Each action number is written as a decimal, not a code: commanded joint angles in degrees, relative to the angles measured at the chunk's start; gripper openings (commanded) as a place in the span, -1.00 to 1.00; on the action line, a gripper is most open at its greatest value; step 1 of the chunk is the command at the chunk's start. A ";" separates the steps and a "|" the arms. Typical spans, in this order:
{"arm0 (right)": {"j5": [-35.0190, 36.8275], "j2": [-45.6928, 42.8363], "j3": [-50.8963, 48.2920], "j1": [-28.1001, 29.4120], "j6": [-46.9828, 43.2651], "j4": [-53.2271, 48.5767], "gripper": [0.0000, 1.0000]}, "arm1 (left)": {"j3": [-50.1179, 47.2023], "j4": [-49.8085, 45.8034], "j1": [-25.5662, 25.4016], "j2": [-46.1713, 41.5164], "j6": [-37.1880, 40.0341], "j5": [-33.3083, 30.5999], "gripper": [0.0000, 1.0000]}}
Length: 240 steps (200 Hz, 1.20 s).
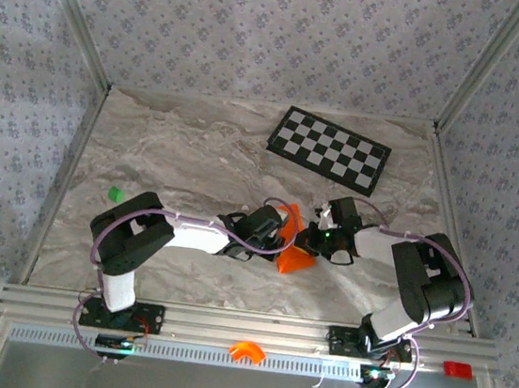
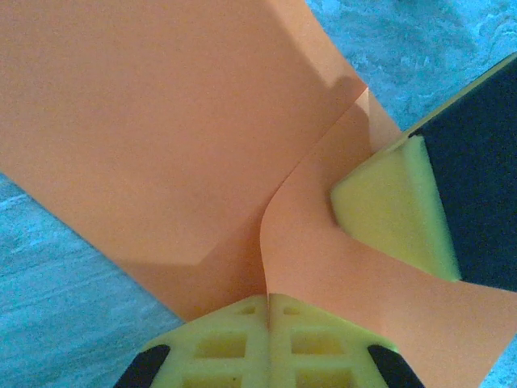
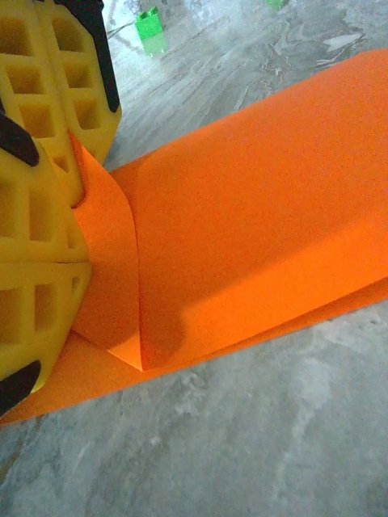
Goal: Fold a paper plane with a square sheet of paper (pick it up from the middle)
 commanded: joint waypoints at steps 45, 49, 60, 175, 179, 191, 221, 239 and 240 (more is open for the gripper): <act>7.73 -0.97 -4.78 1.18 2.92 -3.59 -1.00 | 0.52 -9.80 0.65 -1.20 0.21 -1.71 -0.65; 8.01 -1.21 -5.02 1.24 3.20 -3.53 -1.00 | 0.56 -10.02 0.74 -1.59 0.08 -1.83 -0.63; 8.62 -1.75 -5.55 1.27 4.00 -3.29 -1.00 | 0.65 -10.43 1.06 -2.55 -0.08 -1.86 -0.56; 8.81 -1.85 -7.59 2.06 6.19 -0.71 -1.00 | 1.54 -7.22 1.72 -9.83 -5.75 10.72 -0.76; 8.82 -1.94 -7.56 2.06 6.17 -0.75 -1.00 | 2.16 -7.08 1.79 -9.00 -5.74 12.41 -0.79; 8.79 -2.04 -7.58 2.06 6.20 -0.88 -1.00 | 4.01 -7.41 1.82 -6.96 -6.21 15.64 -0.87; 8.61 -2.07 -7.56 1.97 5.84 -0.98 -1.00 | 5.23 -5.12 3.04 -3.37 -8.43 21.07 -0.95; 8.87 -2.03 -7.36 1.97 5.44 -1.34 -1.00 | 4.91 -2.59 3.79 -2.24 -9.70 23.43 -0.95; 8.86 -2.02 -7.36 1.97 5.44 -1.38 -1.00 | 4.94 -2.57 3.85 -2.21 -9.74 23.49 -0.95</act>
